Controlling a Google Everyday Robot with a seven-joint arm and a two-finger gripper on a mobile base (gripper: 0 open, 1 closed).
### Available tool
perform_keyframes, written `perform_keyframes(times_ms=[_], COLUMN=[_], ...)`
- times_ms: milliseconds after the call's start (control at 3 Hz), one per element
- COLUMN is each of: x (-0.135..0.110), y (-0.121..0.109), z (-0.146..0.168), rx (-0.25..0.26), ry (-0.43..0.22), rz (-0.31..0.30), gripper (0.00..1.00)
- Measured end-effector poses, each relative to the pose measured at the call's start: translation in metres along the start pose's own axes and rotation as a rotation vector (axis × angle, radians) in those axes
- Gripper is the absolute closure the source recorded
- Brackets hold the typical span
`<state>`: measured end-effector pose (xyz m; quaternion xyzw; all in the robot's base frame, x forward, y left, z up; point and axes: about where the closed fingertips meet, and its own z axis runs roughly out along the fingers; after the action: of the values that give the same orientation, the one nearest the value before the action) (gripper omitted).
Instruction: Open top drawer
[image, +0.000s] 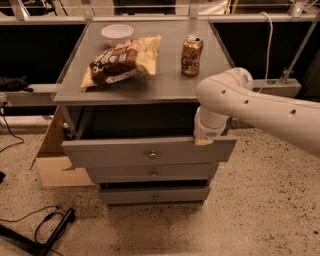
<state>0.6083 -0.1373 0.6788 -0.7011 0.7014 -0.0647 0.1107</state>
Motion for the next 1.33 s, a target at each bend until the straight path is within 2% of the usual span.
perform_keyframes(times_ms=[333, 667, 1333], x=[0.0026, 0.0027, 0.0027], y=[0.0039, 0.0040, 0.0040], z=[-0.0043, -0.0043, -0.0042], rx=[-0.009, -0.009, -0.009], ry=[-0.001, -0.001, -0.001], rz=[0.000, 0.000, 0.000], gripper=[1.00, 0.81, 0.35])
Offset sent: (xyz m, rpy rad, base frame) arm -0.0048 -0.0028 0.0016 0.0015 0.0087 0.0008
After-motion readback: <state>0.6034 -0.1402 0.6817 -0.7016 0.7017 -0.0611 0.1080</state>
